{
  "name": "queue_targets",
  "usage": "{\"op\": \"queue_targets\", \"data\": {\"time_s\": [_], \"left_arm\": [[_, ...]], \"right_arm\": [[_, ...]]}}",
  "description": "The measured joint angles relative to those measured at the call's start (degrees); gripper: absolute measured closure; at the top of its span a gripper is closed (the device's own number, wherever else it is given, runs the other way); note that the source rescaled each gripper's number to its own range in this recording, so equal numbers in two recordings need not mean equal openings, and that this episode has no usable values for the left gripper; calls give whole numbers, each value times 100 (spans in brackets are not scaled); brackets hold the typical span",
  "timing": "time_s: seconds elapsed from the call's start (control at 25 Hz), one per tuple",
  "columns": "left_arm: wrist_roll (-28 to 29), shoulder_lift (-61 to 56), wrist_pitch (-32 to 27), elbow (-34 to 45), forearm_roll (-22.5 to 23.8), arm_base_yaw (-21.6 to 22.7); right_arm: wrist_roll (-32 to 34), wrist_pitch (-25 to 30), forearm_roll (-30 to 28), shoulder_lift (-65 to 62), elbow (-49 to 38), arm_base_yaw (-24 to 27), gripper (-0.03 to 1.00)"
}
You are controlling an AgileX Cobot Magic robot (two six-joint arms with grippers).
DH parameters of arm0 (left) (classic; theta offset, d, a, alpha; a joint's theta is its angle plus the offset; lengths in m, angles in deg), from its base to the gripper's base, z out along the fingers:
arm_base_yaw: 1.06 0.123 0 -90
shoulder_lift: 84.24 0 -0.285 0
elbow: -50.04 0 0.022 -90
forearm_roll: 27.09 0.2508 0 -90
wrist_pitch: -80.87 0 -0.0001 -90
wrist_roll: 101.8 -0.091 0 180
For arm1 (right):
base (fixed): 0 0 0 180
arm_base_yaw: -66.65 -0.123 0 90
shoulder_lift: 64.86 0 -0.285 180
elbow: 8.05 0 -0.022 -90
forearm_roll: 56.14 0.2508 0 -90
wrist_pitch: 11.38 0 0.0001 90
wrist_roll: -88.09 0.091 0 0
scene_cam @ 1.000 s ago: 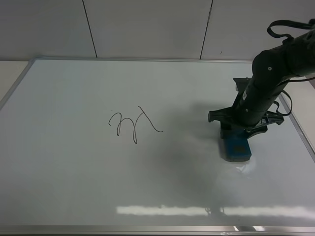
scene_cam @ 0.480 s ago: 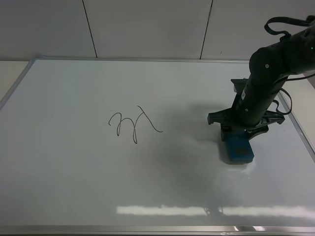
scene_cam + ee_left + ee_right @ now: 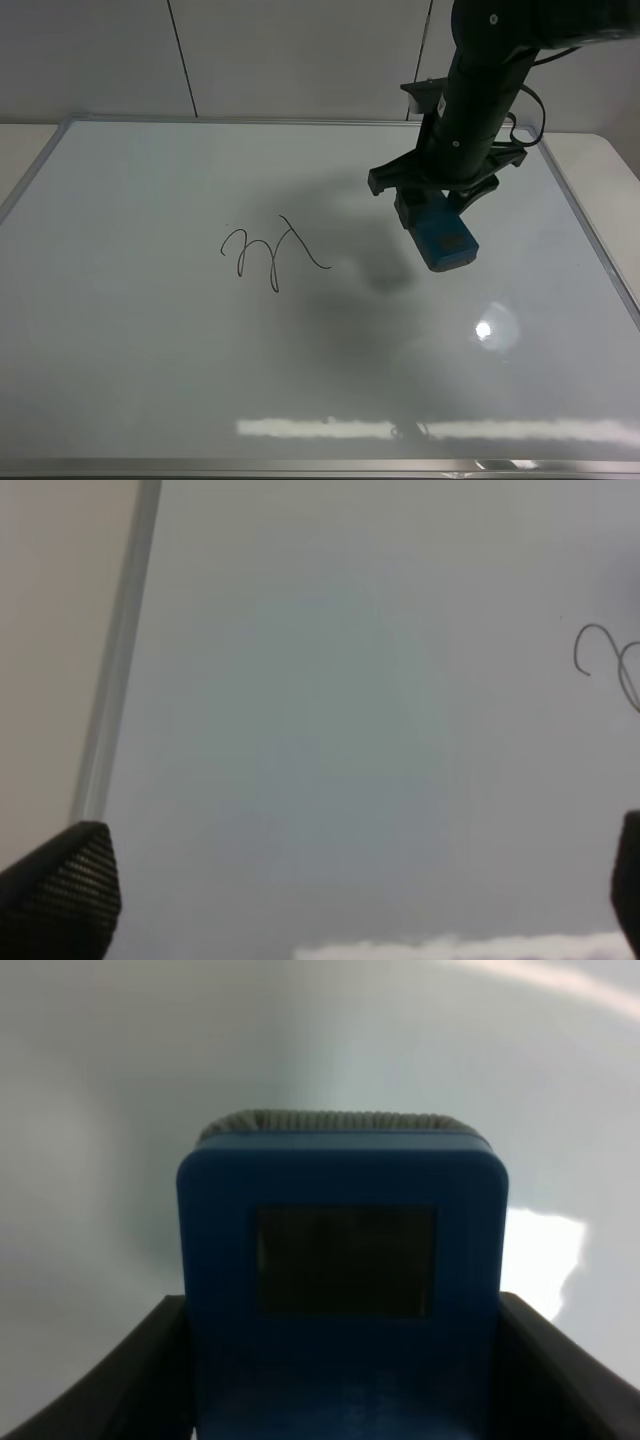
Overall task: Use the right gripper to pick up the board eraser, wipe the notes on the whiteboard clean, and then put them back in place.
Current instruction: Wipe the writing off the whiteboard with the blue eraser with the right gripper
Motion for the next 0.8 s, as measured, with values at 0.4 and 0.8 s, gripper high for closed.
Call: {"op": "queue_targets", "data": {"time_s": [0.4,0.8], "left_arm": [[0,0,0,0,0,0],[0,0,0,0,0,0]], "right_arm": [[-922,776,112,1028,1659,-592,94],[-1435,1013,280,2203,3044,-1090,94]]}}
